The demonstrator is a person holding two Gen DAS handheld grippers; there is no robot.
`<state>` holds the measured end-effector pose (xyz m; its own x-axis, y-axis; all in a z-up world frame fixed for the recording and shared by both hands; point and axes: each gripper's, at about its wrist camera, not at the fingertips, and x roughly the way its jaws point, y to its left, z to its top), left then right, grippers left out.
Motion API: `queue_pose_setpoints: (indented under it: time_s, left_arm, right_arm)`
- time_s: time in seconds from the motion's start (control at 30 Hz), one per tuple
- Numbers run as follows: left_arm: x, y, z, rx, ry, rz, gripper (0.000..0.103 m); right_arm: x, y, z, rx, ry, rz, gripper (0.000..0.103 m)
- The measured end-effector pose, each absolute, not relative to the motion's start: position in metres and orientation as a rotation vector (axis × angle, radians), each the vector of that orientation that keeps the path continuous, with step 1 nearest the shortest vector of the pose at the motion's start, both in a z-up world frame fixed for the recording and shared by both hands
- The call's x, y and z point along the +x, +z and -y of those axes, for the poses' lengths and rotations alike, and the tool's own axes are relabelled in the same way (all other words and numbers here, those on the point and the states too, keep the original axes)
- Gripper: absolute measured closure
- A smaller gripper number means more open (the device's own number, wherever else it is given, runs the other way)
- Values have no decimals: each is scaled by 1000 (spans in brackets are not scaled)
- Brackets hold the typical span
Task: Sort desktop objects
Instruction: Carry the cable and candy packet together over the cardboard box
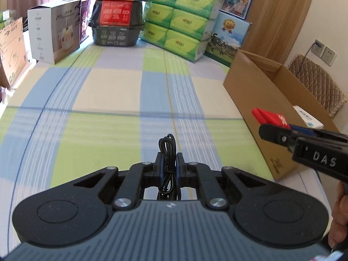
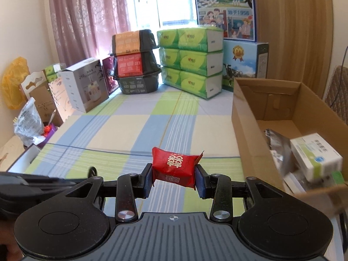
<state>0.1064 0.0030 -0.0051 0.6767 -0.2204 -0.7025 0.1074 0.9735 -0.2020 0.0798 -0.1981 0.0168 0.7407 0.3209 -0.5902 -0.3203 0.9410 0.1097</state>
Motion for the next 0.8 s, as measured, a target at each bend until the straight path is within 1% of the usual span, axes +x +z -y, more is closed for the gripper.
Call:
queue_pose_setpoints:
  time_s: [0.43, 0.6, 0.8]
  left_arm:
    - [36, 36, 57, -128, -257, -788, 96]
    - [24, 49, 105, -103, -351, -784, 96]
    - [32, 66, 169, -91, -455, -772, 96]
  right_arm:
    - [9, 65, 266, 20, 270, -592, 66]
    - [-4, 80, 313, 25, 190, -577, 66]
    - [-2, 91, 369, 34, 111, -568, 66]
